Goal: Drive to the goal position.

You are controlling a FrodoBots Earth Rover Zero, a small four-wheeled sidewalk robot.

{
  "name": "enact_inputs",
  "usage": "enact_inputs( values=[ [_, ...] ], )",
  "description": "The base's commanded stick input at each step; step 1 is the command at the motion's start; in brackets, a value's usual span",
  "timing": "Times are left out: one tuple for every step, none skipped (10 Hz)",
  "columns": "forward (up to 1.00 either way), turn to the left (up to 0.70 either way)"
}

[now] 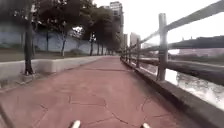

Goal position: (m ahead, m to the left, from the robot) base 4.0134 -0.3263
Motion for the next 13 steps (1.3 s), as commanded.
enact_inputs(
  values=[
    [0.7,0.03],
    [0.7,0.03],
    [0.7,0.03],
    [0.7,0.03],
    [0.7,0.03],
    [0.7,0.03],
    [0.7,0.03],
    [0.7,0.03],
    [0.7,0.03],
    [0.7,0.03],
    [0.7,0.03],
    [0.7,0.03],
    [0.7,0.03]
  ],
)
